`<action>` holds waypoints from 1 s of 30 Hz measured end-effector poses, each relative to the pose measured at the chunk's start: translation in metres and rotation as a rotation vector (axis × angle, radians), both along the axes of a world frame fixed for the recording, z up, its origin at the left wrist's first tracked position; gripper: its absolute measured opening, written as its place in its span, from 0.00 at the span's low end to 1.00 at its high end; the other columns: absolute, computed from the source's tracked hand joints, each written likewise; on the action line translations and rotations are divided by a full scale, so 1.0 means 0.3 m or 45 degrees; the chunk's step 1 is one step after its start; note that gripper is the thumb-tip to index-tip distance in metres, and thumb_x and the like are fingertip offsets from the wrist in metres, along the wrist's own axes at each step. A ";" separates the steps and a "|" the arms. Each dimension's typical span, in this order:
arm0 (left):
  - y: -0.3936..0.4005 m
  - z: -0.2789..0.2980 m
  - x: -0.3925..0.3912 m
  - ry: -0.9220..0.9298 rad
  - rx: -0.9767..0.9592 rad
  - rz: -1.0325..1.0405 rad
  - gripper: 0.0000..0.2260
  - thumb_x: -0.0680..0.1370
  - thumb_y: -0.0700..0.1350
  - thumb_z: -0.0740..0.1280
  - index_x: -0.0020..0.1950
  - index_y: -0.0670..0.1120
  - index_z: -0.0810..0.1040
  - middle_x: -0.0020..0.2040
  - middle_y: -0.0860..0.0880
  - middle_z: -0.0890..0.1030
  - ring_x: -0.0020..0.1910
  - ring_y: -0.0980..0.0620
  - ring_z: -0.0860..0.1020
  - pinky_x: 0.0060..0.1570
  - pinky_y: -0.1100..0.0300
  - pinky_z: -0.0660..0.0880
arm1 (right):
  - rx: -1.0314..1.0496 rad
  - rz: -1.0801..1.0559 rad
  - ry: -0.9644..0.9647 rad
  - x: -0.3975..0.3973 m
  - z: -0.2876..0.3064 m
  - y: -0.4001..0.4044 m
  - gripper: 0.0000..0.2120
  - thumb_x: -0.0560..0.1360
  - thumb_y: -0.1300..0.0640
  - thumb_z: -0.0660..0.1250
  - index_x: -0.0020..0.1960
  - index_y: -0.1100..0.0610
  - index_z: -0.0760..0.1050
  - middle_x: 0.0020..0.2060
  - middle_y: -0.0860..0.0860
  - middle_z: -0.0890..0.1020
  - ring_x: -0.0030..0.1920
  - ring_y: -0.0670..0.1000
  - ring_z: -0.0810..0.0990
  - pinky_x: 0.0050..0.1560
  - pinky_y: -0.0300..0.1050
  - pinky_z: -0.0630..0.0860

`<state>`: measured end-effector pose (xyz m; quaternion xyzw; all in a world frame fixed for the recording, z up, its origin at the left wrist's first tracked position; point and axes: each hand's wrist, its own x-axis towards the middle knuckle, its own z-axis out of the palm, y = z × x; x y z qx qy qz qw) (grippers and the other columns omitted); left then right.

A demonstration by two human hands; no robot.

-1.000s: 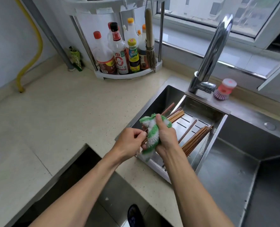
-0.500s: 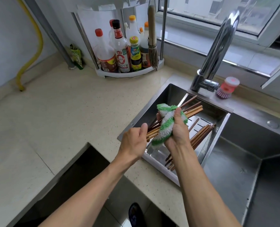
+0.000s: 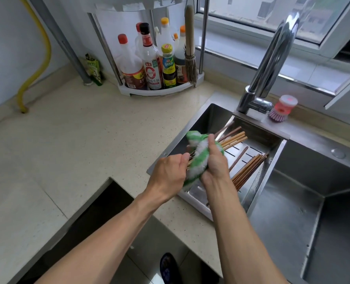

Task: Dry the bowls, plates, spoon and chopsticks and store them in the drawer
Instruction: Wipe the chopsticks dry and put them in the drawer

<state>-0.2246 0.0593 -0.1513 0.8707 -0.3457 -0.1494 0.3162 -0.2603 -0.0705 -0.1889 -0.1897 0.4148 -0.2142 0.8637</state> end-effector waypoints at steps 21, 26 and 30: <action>0.122 -0.031 0.021 0.040 0.184 -0.092 0.22 0.86 0.49 0.51 0.33 0.47 0.67 0.29 0.50 0.69 0.30 0.48 0.70 0.33 0.51 0.68 | 0.025 -0.108 0.208 -0.005 -0.059 -0.050 0.15 0.74 0.51 0.73 0.52 0.61 0.77 0.44 0.57 0.84 0.36 0.53 0.83 0.43 0.51 0.83; 0.125 -0.005 0.058 0.364 0.250 -0.129 0.16 0.83 0.59 0.57 0.53 0.50 0.78 0.35 0.52 0.78 0.28 0.51 0.78 0.36 0.50 0.80 | -0.042 -0.060 0.189 0.001 -0.059 -0.005 0.12 0.75 0.53 0.72 0.51 0.62 0.77 0.44 0.58 0.85 0.37 0.54 0.84 0.41 0.51 0.83; 0.109 -0.037 0.011 0.165 0.219 -0.108 0.13 0.84 0.53 0.59 0.41 0.52 0.73 0.33 0.52 0.75 0.36 0.46 0.75 0.37 0.47 0.73 | -0.101 -0.054 0.115 0.020 -0.024 0.036 0.12 0.74 0.54 0.73 0.50 0.61 0.78 0.44 0.59 0.85 0.36 0.53 0.84 0.43 0.50 0.82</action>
